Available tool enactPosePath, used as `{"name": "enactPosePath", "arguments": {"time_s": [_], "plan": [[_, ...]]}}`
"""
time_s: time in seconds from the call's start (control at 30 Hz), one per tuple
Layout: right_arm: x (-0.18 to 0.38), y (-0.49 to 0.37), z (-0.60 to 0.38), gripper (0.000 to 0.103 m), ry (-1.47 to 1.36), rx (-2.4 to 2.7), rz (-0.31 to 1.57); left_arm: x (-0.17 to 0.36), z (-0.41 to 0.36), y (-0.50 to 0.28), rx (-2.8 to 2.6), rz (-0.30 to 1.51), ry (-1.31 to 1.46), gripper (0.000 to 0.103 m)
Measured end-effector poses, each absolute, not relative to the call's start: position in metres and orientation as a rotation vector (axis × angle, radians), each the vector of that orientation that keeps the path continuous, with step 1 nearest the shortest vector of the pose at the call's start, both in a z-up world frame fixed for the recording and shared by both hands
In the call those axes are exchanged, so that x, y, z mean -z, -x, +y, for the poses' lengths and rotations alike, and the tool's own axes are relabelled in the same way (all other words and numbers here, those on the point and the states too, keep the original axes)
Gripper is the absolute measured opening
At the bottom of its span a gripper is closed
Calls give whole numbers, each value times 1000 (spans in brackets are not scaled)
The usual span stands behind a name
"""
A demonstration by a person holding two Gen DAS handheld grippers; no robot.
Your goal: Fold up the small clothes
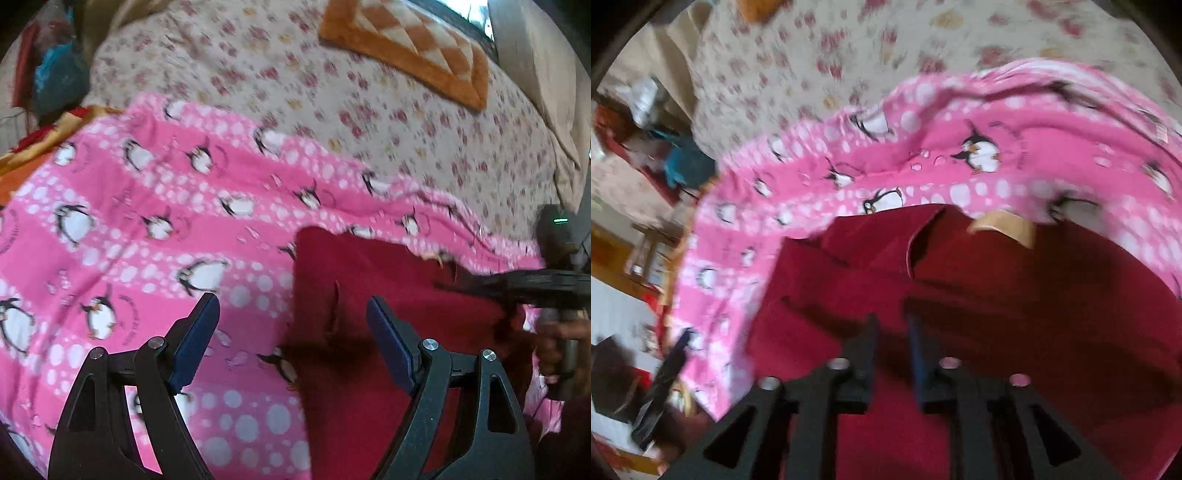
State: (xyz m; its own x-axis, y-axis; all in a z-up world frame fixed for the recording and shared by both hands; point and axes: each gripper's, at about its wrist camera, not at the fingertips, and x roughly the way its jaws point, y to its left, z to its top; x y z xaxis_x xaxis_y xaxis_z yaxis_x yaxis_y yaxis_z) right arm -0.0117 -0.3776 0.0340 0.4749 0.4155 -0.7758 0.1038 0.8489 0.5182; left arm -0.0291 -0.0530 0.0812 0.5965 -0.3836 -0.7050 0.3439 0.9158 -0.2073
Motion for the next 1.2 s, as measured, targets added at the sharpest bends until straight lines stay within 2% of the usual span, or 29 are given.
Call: {"name": "enactPosePath", "arguments": {"time_s": [0.07, 0.1, 0.23, 0.27, 0.3, 0.37, 0.47, 0.53, 0.57, 0.73, 0.77, 0.8, 0.87, 0.9, 0.97, 1.03, 1.13, 1.2], "plan": [[-56, 46, -393, 59, -560, -182, 1018, -70, -66, 23, 428, 861, 45, 82], [-65, 62, -401, 65, -566, -167, 992, -66, -70, 20, 429, 877, 42, 82], [-92, 124, -449, 66, -627, -97, 922, -47, -100, 8, 470, 955, -8, 82], [-95, 139, -461, 67, -631, -53, 904, -43, -108, 8, 475, 966, -35, 78], [-96, 148, -466, 69, -628, -18, 898, -41, -117, 9, 477, 965, -73, 73], [-90, 168, -486, 69, -632, 70, 897, -43, -127, 14, 440, 931, -144, 47], [-73, 188, -511, 69, -687, 135, 910, -53, -129, 16, 429, 907, -152, 27], [-64, 193, -521, 69, -696, 161, 920, -65, -123, 14, 435, 898, -119, 20], [-60, 192, -523, 69, -697, 170, 921, -68, -122, 12, 435, 893, -114, 4], [-38, 167, -521, 69, -720, 140, 933, -80, -116, 5, 403, 873, -84, 4], [-33, 160, -521, 58, -728, 140, 940, -80, -114, 4, 401, 880, -73, 4], [-29, 152, -517, 36, -725, 119, 946, -80, -115, 4, 410, 891, -71, 4], [-35, 141, -512, 16, -624, 133, 929, -78, -115, 10, 434, 903, -74, 5], [-46, 139, -508, 14, -539, 166, 889, -78, -117, 13, 443, 902, -75, 5], [-50, 138, -507, 14, -492, 197, 853, -75, -122, 20, 466, 908, -80, 5], [-37, 132, -507, 14, -476, 229, 892, -72, -129, 23, 477, 924, -92, 5], [-27, 139, -515, 18, -565, 242, 919, -67, -137, 28, 491, 942, -112, 5], [-40, 158, -517, 41, -604, 262, 878, -61, -141, 30, 490, 948, -125, 8]]}}
